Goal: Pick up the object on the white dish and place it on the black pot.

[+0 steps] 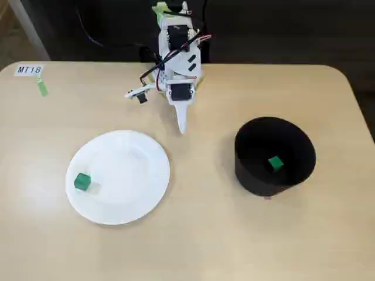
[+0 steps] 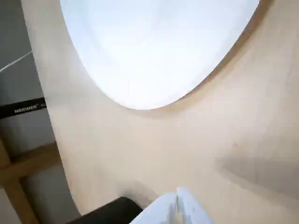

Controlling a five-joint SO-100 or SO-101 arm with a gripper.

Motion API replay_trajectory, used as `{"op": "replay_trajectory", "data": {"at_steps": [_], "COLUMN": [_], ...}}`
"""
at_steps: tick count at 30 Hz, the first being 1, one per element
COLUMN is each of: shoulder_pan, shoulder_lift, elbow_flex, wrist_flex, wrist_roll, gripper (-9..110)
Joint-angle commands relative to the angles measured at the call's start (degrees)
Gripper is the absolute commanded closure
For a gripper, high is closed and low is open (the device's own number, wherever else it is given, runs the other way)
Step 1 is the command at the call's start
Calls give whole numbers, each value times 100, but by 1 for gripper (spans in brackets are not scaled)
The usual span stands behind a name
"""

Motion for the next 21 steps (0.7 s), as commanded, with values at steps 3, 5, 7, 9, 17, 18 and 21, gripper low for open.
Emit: {"op": "replay_trajectory", "data": {"at_steps": [3,5,7,9,17,18,21], "shoulder_pan": [-202,-193,-193,-202,-97,-62,123], "shoulder_lift": [642,642,642,642,-352,-1002,-2997], "elbow_flex": [-246,-246,-246,-246,-1494,-2013,-3823], "wrist_flex": [123,123,123,123,88,53,281], "wrist_roll": [-299,-299,-299,-308,-624,-721,-958], "gripper": [101,101,101,101,102,102,102]}}
